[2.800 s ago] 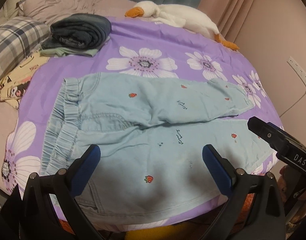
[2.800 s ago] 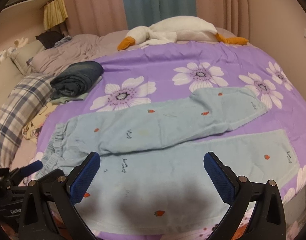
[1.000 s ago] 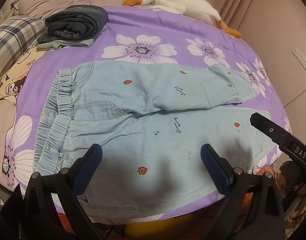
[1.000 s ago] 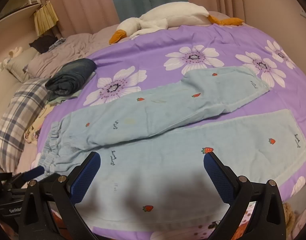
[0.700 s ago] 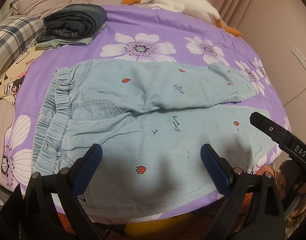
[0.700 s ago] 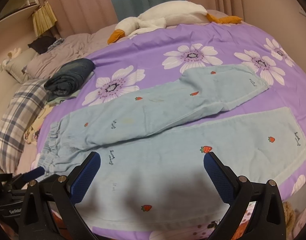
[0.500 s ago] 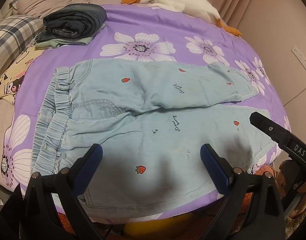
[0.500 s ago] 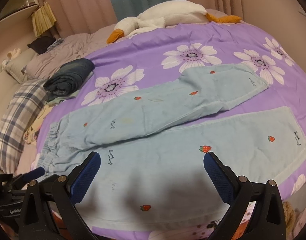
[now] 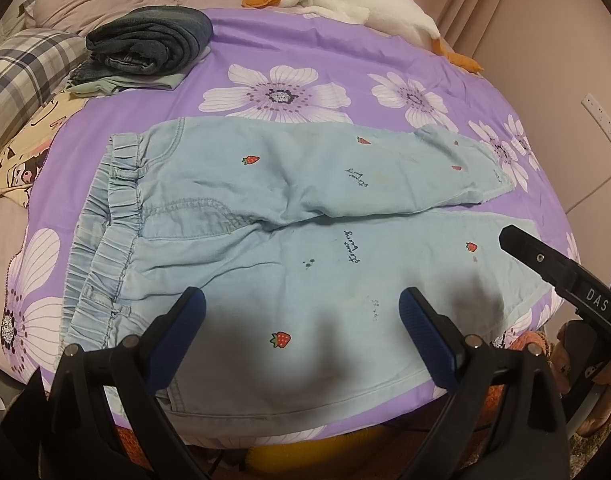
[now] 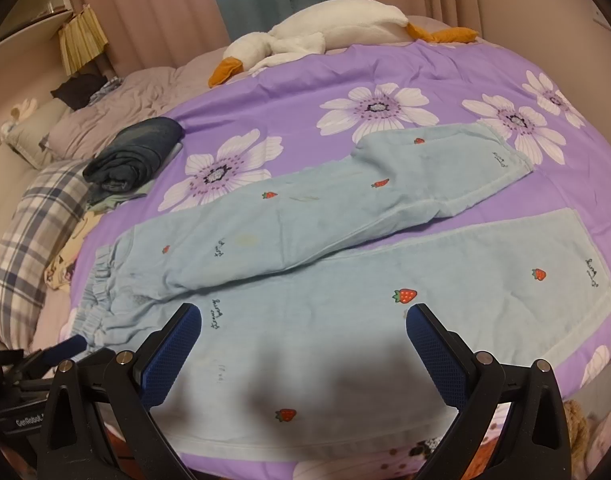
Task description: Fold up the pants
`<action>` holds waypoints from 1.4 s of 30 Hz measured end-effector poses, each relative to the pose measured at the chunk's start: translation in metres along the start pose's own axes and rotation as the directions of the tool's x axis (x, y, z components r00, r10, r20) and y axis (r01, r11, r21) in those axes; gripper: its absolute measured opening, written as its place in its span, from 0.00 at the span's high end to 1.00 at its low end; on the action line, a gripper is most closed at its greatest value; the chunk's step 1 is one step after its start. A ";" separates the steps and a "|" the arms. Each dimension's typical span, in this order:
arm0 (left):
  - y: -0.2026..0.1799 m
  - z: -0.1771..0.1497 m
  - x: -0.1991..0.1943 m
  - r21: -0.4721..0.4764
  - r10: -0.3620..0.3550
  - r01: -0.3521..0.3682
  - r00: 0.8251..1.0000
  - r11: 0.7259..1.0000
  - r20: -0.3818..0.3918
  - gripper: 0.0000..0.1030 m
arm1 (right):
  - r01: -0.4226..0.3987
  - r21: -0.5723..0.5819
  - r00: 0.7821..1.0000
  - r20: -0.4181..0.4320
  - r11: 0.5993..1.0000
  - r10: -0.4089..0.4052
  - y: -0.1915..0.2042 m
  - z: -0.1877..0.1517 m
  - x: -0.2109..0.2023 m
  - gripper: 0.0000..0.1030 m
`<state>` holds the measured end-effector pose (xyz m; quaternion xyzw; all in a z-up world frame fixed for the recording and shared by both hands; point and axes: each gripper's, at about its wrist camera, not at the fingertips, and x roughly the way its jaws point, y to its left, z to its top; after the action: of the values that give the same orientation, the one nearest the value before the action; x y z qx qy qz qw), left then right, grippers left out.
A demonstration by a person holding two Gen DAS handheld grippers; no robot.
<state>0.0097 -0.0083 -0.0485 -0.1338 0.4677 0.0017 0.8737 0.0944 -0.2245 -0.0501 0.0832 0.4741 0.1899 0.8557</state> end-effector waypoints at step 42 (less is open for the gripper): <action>0.127 -0.017 -0.021 -0.353 0.242 -0.218 0.970 0.910 0.024 0.15 | 0.158 0.344 0.984 0.022 0.926 -0.176 -0.155 0.002 -0.031 0.11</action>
<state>-0.0326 0.1129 -0.0695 -0.2299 0.4431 0.1915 0.8451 0.1193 -0.3786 -0.0750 0.1944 0.4827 0.0292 0.8534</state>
